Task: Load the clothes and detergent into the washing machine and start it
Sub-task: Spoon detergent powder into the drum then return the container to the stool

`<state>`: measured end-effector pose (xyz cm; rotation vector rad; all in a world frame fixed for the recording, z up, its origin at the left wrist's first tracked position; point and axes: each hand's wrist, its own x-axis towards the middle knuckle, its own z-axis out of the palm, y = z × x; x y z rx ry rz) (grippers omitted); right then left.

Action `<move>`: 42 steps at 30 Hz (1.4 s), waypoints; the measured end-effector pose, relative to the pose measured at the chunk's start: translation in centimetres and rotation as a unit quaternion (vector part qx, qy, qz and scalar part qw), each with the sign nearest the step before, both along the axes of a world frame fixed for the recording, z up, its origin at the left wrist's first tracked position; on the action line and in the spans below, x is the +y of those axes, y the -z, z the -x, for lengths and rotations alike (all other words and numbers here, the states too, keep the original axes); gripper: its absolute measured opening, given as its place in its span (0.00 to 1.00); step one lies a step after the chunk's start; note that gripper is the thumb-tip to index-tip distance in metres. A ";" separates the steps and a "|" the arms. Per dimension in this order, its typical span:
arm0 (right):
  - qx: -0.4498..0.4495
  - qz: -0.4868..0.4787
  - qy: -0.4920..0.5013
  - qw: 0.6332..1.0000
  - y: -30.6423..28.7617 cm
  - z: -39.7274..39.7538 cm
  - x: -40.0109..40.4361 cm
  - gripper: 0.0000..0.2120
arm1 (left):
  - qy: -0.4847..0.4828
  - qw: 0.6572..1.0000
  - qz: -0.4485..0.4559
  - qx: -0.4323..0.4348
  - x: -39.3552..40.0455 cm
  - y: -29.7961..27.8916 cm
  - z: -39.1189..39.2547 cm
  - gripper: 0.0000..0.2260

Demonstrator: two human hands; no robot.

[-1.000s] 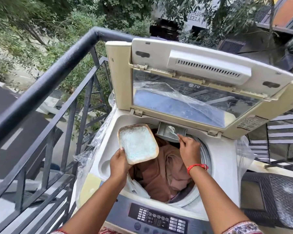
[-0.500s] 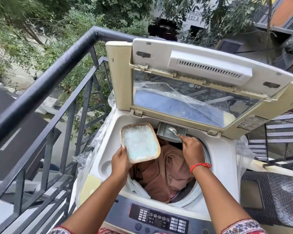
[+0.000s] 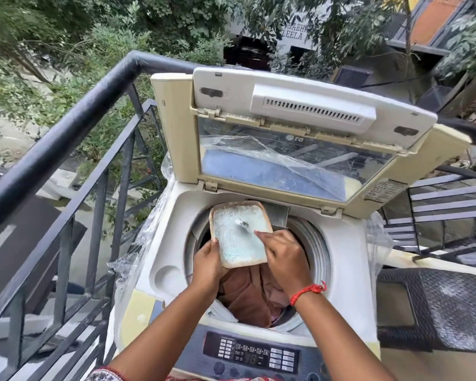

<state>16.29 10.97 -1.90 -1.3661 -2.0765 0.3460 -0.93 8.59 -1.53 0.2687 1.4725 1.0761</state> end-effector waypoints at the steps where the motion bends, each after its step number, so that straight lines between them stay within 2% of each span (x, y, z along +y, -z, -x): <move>1: -0.027 -0.005 -0.002 1.000 0.4 -0.3 -0.4 0.19 | 0.013 1.000 -0.002 -0.010 0.0 -0.1 -0.5 0.13; 8: -0.138 -0.041 0.034 0.989 0.3 -5.3 -2.8 0.16 | 0.071 0.996 -0.014 -0.047 -0.2 -1.0 -4.9 0.16; 10: -0.142 -0.034 0.054 0.988 0.3 -7.3 -3.5 0.15 | 0.094 0.995 -0.028 -0.029 0.1 -1.1 -6.7 0.16; 12: -0.135 -0.028 0.088 0.986 0.3 -9.5 -4.3 0.11 | 0.137 0.990 -0.037 -0.017 0.4 -1.1 -9.0 0.17; 14: -0.131 -0.016 0.122 0.984 -0.1 -11.7 -5.2 0.13 | 0.154 0.987 -0.039 -0.009 0.6 -1.4 -11.6 0.16; 17: -0.086 0.016 0.198 0.976 -0.1 -14.9 -6.9 0.16 | 0.214 0.975 -0.061 -0.003 0.8 -1.8 -15.4 0.15; 19: 0.022 0.030 0.280 0.959 -0.1 -17.6 -7.9 0.15 | 0.251 0.965 -0.071 0.003 0.8 -2.0 -18.4 0.14; 21: 0.123 0.017 0.369 0.921 -0.4 -20.1 -8.8 0.11 | 0.286 0.956 -0.071 0.004 0.7 -2.3 -21.4 0.13; 25: 0.185 0.015 0.494 0.849 -0.5 -25.8 -10.8 0.09 | 0.360 0.931 -0.052 -0.034 0.3 -2.6 -27.7 0.13; 28: 0.277 0.072 0.552 0.783 0.0 -30.6 -12.2 0.09 | 0.409 0.910 -0.045 -0.048 0.0 -1.9 -32.7 0.14; 34: 0.353 0.092 0.627 0.688 2.5 -38.6 -15.3 0.12 | 0.485 0.873 0.005 -0.052 0.1 0.2 -42.9 0.12; 38: 0.419 0.093 0.657 0.620 5.5 -43.8 -16.7 0.12 | 0.574 0.816 0.049 -0.046 1.3 2.9 -49.4 0.15; 40: 0.438 0.078 0.676 0.588 7.5 -45.8 -16.9 0.10 | 0.601 0.797 0.057 -0.007 2.0 4.6 -52.6 0.13; 42: 0.483 0.061 0.688 0.538 10.0 -47.7 -16.7 0.09 | 0.620 0.781 0.060 0.035 2.8 6.7 -56.1 0.11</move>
